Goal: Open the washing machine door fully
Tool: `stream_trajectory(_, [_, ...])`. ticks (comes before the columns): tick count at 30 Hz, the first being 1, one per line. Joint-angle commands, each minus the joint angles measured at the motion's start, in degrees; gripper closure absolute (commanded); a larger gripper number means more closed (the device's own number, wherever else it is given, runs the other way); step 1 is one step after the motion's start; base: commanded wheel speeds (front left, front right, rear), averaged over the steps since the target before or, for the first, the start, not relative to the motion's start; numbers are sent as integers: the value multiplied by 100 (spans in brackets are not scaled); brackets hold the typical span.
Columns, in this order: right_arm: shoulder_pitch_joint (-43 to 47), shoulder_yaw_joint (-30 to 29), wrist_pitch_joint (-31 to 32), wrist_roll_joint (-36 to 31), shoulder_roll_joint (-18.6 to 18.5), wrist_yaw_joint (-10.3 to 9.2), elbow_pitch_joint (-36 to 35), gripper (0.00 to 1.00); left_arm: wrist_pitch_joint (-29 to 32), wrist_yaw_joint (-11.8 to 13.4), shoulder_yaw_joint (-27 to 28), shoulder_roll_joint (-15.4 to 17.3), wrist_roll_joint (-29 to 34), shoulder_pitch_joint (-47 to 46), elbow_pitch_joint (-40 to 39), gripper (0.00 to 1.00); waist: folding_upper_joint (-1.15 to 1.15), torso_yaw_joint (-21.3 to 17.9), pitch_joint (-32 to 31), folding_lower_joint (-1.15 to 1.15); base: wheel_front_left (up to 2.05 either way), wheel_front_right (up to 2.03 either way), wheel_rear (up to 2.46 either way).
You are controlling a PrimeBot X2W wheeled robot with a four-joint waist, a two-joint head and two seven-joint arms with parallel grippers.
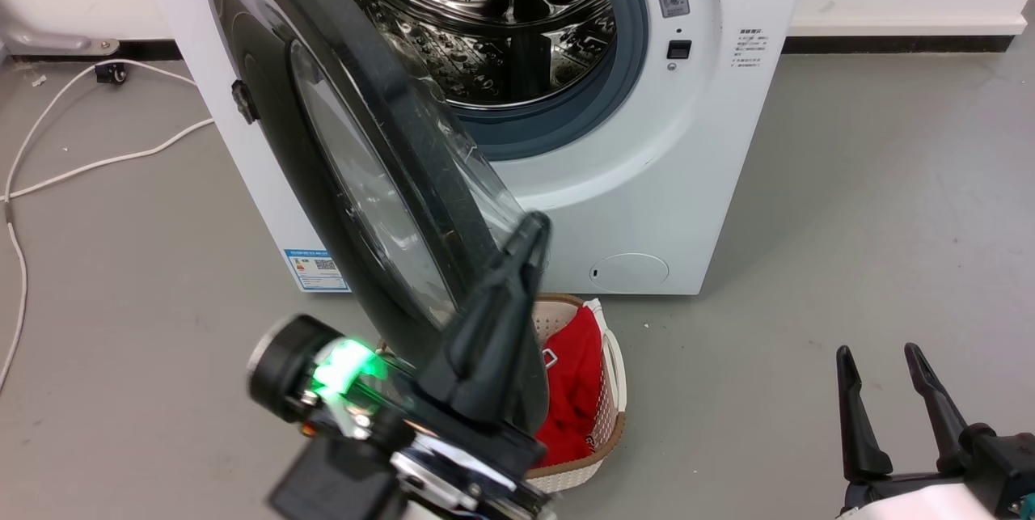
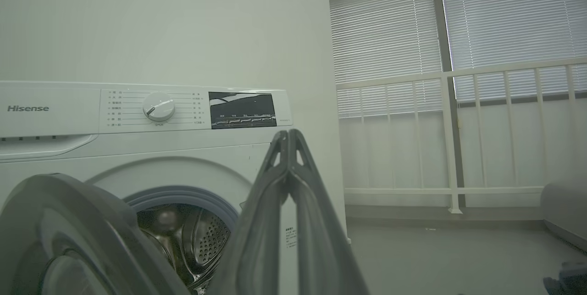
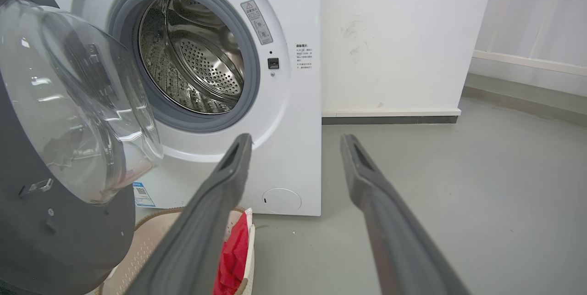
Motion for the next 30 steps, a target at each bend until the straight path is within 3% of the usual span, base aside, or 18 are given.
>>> stream_trajectory(1, [68,2,-4,11,22,-3,12,0,68,-35,-110,44,-43,113,58,100,0,14,6,0,0,0,0])
stream_trajectory(14, [-49,40,-6,39,22,-3,7,0,523,-1,-693,230,-158,935,907,100,0,71,182,0,0,0,0])
stream_trajectory(22, [-179,111,14,15,22,-3,46,0,392,25,-699,195,-271,836,1778,100,0,31,306,0,0,0,0])
stream_trajectory(30, [-275,145,17,55,22,-3,103,0,100,224,-545,108,-285,483,2334,100,0,-94,434,0,0,0,0])
